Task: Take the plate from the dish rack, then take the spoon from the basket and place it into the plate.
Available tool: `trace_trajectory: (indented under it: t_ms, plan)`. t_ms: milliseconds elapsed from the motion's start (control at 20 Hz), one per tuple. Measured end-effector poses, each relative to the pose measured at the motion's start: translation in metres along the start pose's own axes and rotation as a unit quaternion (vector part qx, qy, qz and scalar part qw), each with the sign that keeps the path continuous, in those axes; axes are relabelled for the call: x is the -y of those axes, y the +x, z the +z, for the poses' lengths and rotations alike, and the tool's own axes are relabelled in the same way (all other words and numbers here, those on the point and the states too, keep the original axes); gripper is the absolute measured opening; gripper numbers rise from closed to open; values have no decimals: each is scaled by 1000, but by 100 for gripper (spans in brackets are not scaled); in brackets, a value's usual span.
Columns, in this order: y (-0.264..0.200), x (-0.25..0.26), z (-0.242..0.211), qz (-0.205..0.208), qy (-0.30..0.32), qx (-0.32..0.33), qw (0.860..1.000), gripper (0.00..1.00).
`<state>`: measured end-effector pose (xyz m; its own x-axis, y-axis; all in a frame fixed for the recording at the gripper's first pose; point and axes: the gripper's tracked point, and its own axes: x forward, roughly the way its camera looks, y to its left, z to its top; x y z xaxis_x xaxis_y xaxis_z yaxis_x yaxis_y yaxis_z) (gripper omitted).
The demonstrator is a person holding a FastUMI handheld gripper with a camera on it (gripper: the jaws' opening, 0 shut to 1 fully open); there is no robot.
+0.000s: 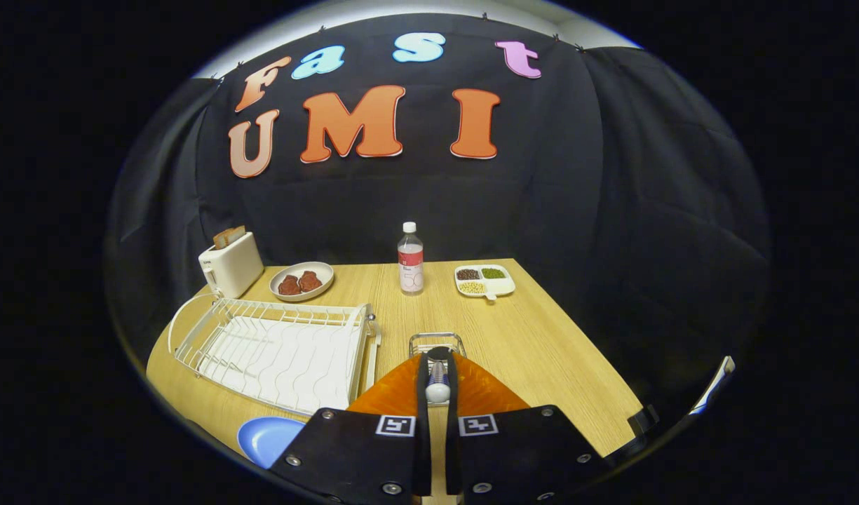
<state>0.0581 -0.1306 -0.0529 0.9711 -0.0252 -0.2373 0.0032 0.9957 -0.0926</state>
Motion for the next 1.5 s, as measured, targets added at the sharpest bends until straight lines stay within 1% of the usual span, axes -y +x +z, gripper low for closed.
trace_trajectory:
  t_ms: [250,400,650,950,1100,1350,1500]
  plan:
    - [-34,-2,7,-11,10,12,1000,8]
    - [-59,-8,9,-8,21,23,999,8]
    - [-98,-25,1,3,16,27,999,8]
    - [-133,-68,-15,55,-14,28,998,8]
    - [-142,-99,-27,94,-18,19,995,8]
    - [-144,-146,-61,170,-39,-11,985,8]
    - [-132,-165,-87,198,-53,-33,978,8]
